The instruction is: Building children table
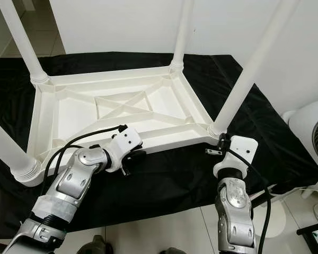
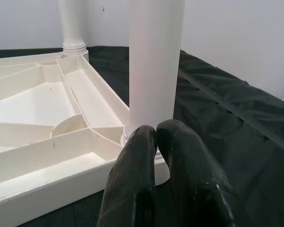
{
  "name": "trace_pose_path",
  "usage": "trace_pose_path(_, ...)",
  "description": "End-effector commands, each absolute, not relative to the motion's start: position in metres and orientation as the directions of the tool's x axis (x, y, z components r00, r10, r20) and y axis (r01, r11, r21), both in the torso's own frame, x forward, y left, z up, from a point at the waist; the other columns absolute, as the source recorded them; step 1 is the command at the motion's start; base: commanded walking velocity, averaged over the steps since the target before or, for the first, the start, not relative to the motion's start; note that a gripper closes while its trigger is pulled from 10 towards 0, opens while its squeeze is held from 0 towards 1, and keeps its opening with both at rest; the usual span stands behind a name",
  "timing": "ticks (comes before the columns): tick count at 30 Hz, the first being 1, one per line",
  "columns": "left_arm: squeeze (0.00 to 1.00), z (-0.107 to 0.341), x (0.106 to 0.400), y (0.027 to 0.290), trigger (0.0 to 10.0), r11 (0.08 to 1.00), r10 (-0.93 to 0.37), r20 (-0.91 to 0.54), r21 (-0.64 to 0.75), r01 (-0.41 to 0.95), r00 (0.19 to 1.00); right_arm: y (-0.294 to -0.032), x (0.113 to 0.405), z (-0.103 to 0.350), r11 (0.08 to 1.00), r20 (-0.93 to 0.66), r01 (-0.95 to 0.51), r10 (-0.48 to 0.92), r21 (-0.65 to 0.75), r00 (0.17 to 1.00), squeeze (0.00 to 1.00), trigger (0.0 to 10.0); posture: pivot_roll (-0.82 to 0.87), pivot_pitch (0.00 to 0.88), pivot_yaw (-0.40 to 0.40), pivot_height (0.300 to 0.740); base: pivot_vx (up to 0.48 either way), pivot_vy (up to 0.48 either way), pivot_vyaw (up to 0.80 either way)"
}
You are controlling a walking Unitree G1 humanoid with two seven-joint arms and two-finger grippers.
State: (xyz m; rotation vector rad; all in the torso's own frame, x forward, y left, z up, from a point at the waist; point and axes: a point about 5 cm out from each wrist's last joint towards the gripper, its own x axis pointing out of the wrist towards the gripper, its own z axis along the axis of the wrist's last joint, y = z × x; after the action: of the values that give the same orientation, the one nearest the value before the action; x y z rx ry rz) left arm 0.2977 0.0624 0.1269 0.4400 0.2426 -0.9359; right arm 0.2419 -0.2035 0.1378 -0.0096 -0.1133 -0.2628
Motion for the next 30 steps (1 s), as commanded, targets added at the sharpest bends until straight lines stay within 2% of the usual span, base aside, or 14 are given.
trace_pose_path(1, 0.28, 0.15, 0.298, 0.053, 10.0, 0.558, -0.738, -0.243, 0.307, 0.771, 0.63, -0.207, 0.24, 0.136, 0.96, 0.108, 0.278, -0.277, 0.002, 0.955, 0.0, 10.0, 0.03, 0.006, -0.026, 0.74, 0.0, 0.0, 0.0)
trace_pose_path(2, 1.0, 0.151, 0.298, 0.054, 10.0, 0.562, -0.745, -0.235, 0.283, 0.777, 0.624, -0.207, 0.239, 0.135, 0.96, 0.107, 0.279, -0.278, 0.003, 0.955, 0.0, 10.0, 0.03, 0.01, -0.025, 0.74, 0.0, 0.0, 0.0)
trace_pose_path(8, 1.0, 0.158, 0.295, 0.056, 10.0, 0.552, -0.764, -0.194, 0.298, 0.779, 0.616, -0.205, 0.24, 0.135, 0.961, 0.106, 0.277, -0.276, 0.006, 0.955, 0.0, 10.0, 0.04, 0.016, -0.027, 0.74, 0.0, 0.0, 0.0)
trace_pose_path(9, 0.0, 0.159, 0.294, 0.057, 10.0, 0.548, -0.769, -0.185, 0.304, 0.78, 0.612, -0.205, 0.241, 0.135, 0.961, 0.105, 0.276, -0.275, 0.006, 0.956, 0.0, 10.0, 0.04, 0.016, -0.027, 0.74, 0.0, 0.0, 0.0)
trace_pose_path(15, 0.0, 0.16, 0.286, 0.071, 10.0, 0.496, -0.794, -0.207, 0.323, 0.806, 0.572, -0.205, 0.241, 0.134, 0.962, 0.103, 0.273, -0.272, 0.007, 0.957, 0.0, 10.0, 0.04, 0.023, -0.031, 0.74, 0.0, 0.0, 0.0)
trace_pose_path(16, 0.0, 0.159, 0.282, 0.084, 10.0, 0.452, -0.802, -0.249, 0.339, 0.825, 0.542, -0.204, 0.241, 0.134, 0.963, 0.101, 0.268, -0.268, 0.005, 0.958, 0.0, 10.0, 0.05, 0.027, -0.04, 0.74, 0.0, 0.0, 0.0)
trace_pose_path(24, 0.0, 0.154, 0.281, 0.102, 10.0, 0.433, -0.782, -0.306, 0.36, 0.826, 0.543, -0.203, 0.243, 0.134, 0.966, 0.099, 0.259, -0.258, 0.004, 0.961, 0.0, 10.0, 0.06, 0.029, -0.042, 0.74, 0.0, 0.0, 0.0)
trace_pose_path(30, 0.0, 0.14, 0.285, 0.124, 10.0, 0.458, -0.71, -0.399, 0.363, 0.812, 0.579, -0.202, 0.244, 0.134, 0.968, 0.099, 0.251, -0.25, 0.005, 0.963, 0.0, 10.0, 0.06, 0.031, -0.045, 0.74, 0.0, 0.0, 0.0)
